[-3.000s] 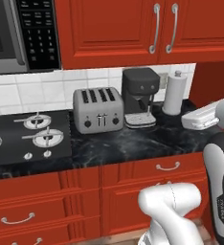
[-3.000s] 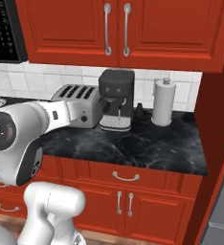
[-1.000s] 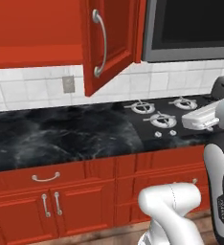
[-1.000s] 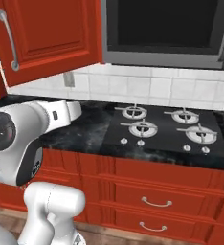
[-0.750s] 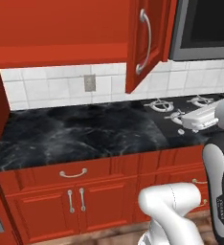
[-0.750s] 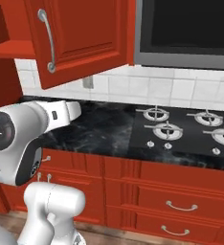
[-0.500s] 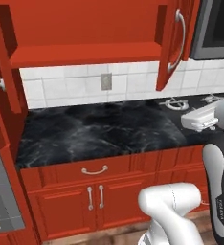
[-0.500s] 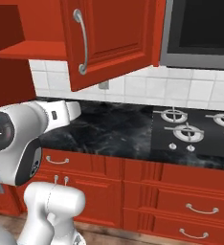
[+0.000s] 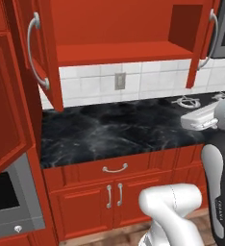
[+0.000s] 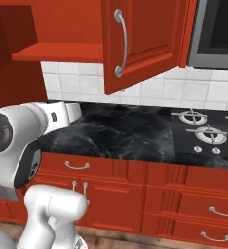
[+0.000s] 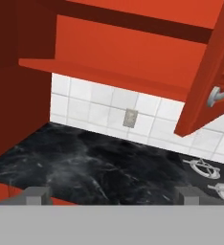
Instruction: Close all open cabinet doors.
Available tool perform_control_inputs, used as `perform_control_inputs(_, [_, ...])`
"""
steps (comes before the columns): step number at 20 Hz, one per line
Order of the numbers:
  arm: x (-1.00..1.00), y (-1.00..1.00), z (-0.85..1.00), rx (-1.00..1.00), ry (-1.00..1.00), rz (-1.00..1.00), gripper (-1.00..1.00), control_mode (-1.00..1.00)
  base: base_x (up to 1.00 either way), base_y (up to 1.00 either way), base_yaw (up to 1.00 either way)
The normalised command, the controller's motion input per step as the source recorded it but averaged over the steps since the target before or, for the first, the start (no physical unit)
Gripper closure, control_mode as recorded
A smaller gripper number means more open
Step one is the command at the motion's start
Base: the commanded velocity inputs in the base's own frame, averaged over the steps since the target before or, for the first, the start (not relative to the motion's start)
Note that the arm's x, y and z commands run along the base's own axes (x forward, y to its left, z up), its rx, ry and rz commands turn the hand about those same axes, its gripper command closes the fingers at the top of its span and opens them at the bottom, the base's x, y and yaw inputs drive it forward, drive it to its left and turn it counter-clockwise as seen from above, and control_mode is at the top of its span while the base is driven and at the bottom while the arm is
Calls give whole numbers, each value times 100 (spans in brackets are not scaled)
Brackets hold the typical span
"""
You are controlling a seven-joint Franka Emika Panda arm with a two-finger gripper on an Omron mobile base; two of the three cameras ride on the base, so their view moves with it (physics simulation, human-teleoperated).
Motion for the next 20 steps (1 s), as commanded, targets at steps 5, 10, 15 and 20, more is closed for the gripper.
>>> perform_control_inputs(5, [0,0,0,0,0,0,-100,100,0,13,-18])
perform_control_inputs(10, [0,0,0,0,0,0,-100,100,0,11,-19])
perform_control_inputs(15, [0,0,0,0,0,0,-100,100,0,46,-16])
perform_control_inputs(20, [0,0,0,0,0,0,-100,100,0,54,-13])
